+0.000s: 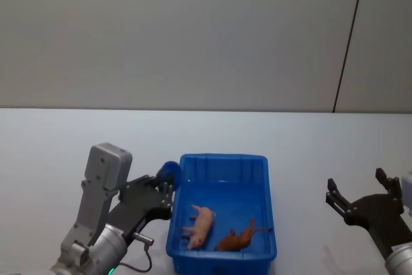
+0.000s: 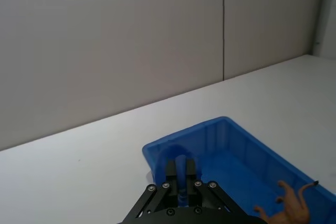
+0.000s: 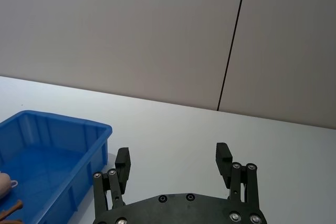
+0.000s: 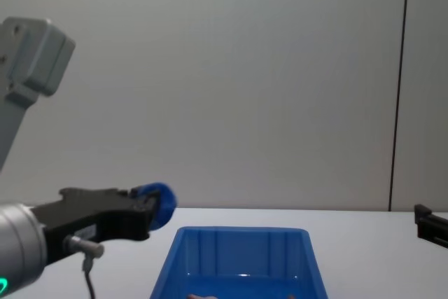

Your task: Pick up the two dolls from the table and place them into the box.

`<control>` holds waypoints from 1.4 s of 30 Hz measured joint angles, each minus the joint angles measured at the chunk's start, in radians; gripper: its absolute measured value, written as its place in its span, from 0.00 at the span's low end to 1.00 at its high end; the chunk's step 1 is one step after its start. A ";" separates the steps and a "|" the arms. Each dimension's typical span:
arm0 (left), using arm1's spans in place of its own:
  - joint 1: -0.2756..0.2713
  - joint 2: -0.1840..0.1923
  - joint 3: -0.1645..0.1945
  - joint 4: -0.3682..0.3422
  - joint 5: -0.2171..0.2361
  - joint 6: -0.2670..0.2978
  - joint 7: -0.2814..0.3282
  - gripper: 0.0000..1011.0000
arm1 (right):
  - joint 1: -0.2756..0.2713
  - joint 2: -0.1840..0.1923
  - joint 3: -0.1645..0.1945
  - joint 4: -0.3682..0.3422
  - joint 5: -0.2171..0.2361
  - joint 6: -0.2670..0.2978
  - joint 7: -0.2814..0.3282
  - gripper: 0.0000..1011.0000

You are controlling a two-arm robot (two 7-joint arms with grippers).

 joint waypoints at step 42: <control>-0.166 -0.092 0.017 0.200 -0.035 -0.169 -0.484 0.99 | 0.000 0.000 0.000 0.000 0.000 0.000 0.000 0.99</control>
